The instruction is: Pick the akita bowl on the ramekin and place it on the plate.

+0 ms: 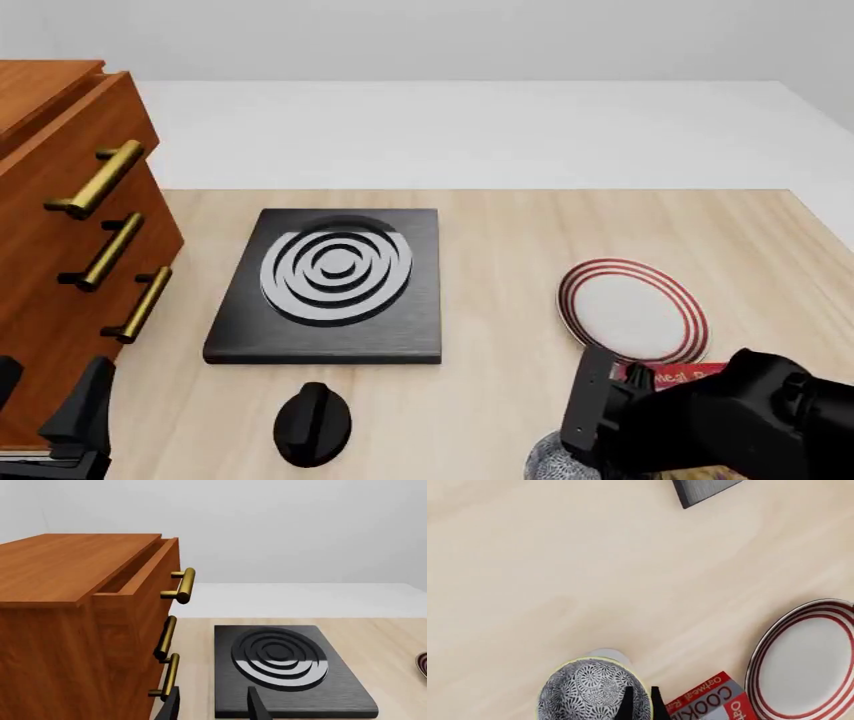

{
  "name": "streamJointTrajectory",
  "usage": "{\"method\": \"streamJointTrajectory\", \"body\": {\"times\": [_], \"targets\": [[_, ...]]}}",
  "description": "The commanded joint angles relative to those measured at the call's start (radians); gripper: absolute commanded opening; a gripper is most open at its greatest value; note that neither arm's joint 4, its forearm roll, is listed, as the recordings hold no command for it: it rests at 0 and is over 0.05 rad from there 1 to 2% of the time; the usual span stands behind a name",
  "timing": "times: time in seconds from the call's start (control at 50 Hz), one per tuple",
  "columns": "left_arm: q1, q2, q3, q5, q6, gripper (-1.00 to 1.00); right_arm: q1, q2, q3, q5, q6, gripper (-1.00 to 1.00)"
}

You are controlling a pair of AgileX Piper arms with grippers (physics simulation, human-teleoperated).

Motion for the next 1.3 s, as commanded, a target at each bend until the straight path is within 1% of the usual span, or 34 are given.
{"method": "streamJointTrajectory", "body": {"times": [0.02,0.24,0.28,0.34,0.38,0.4,0.42,0.44,0.46,0.58,0.62,0.64,0.7,0.76,0.92,0.98,1.0,1.02,1.08,1.14,1.16,1.2,1.22,1.26,1.3], "targets": [[0.0,0.0,0.0,0.0,0.0,1.0,0.069,-0.053,-0.009,0.086,0.015,-1.0],[0.0,0.0,0.0,0.0,0.0,1.0,0.123,-0.133,-0.039,0.172,0.037,-1.0],[0.0,0.0,0.0,0.0,0.0,1.0,0.106,-0.169,-0.041,0.195,0.017,-1.0],[0.0,0.0,0.0,0.0,0.0,1.0,0.116,-0.201,-0.046,0.222,0.018,-1.0],[0.0,0.0,0.0,0.0,0.0,1.0,0.092,-0.235,-0.041,0.237,-0.011,-1.0],[0.0,0.0,0.0,0.0,0.0,1.0,0.058,-0.262,-0.033,0.246,-0.042,-1.0],[0.0,0.0,0.0,0.0,0.0,1.0,0.054,-0.277,-0.027,0.253,-0.051,-1.0],[0.0,0.0,0.0,0.0,0.0,1.0,0.073,-0.284,-0.032,0.26,-0.031,-1.0],[0.0,0.0,0.0,0.0,0.0,1.0,0.078,-0.291,-0.038,0.263,-0.029,-1.0],[0.0,0.0,0.0,0.0,0.0,1.0,0.07,-0.347,-0.066,0.322,-0.049,-1.0],[0.0,0.0,0.0,0.0,0.0,1.0,0.089,-0.345,-0.092,0.337,-0.028,-1.0],[0.0,0.0,0.0,0.0,0.0,1.0,0.092,-0.35,-0.106,0.35,-0.026,-1.0],[0.0,0.0,0.0,0.0,0.0,1.0,0.077,-0.372,-0.131,0.384,-0.05,-1.0],[0.0,0.0,0.0,0.0,0.0,1.0,0.097,-0.36,-0.19,0.406,-0.016,-1.0],[0.0,0.0,0.0,0.0,0.0,1.0,0.092,-0.345,-0.299,0.446,0.022,-1.0],[0.0,0.0,0.0,0.0,0.0,1.0,0.035,-0.354,-0.309,0.445,0.002,-1.0],[0.0,0.0,0.0,0.0,0.0,1.0,0.047,-0.331,-0.347,0.438,0.059,-1.0],[0.0,0.0,0.0,0.0,0.0,1.0,0.049,-0.325,-0.36,0.43,0.072,-1.0],[0.0,0.0,0.0,0.0,0.0,1.0,0.012,-0.311,-0.384,0.415,0.087,-1.0],[0.0,0.0,0.0,0.0,0.0,1.0,-0.005,-0.29,-0.397,0.395,0.104,-1.0],[0.0,0.0,0.0,0.0,0.0,1.0,-0.02,-0.286,-0.396,0.388,0.1,-1.0],[0.0,0.0,0.0,0.0,0.0,1.0,-0.098,-0.289,-0.397,0.355,0.065,-1.0],[0.0,0.0,0.0,0.0,0.0,1.0,-0.084,-0.268,-0.41,0.347,0.103,-1.0],[0.0,0.0,0.0,0.0,0.0,1.0,-0.105,-0.255,-0.417,0.324,0.117,-1.0],[0.0,0.0,0.0,0.0,0.0,1.0,-0.113,-0.243,-0.422,0.311,0.119,-1.0]]}}
